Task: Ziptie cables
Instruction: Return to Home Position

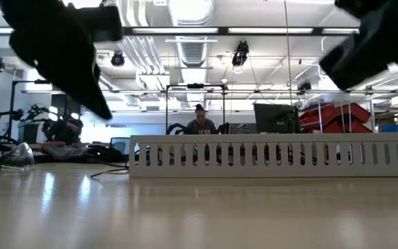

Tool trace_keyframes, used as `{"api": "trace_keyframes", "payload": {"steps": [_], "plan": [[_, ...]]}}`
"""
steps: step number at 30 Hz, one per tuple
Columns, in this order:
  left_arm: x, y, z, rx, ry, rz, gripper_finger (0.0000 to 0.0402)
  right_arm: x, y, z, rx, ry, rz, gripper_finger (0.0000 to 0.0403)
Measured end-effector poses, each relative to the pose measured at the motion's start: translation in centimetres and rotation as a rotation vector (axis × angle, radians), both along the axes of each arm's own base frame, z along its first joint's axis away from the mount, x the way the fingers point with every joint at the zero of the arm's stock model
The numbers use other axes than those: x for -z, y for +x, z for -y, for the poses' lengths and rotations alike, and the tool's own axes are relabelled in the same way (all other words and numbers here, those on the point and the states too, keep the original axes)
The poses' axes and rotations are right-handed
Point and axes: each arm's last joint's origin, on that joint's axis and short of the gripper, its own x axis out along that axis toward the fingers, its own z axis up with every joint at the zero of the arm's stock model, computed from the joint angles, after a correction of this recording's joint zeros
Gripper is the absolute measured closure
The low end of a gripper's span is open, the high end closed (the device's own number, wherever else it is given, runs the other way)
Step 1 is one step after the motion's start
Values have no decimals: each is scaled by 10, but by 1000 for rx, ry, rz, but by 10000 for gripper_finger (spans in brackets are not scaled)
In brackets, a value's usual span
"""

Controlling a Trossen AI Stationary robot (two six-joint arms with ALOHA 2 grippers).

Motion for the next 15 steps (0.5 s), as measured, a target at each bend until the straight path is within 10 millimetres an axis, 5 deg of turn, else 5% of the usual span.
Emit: {"api": "trace_keyframes", "payload": {"steps": [6, 15], "plan": [[-41, -30, -16, -21, 1, 255, 135, -48, 4, -1, -83, -134, 102, 398], [-97, -63, -36, -43, -135, 524, 157, -135, -23, 24, 119, -327, 249, 396]]}}
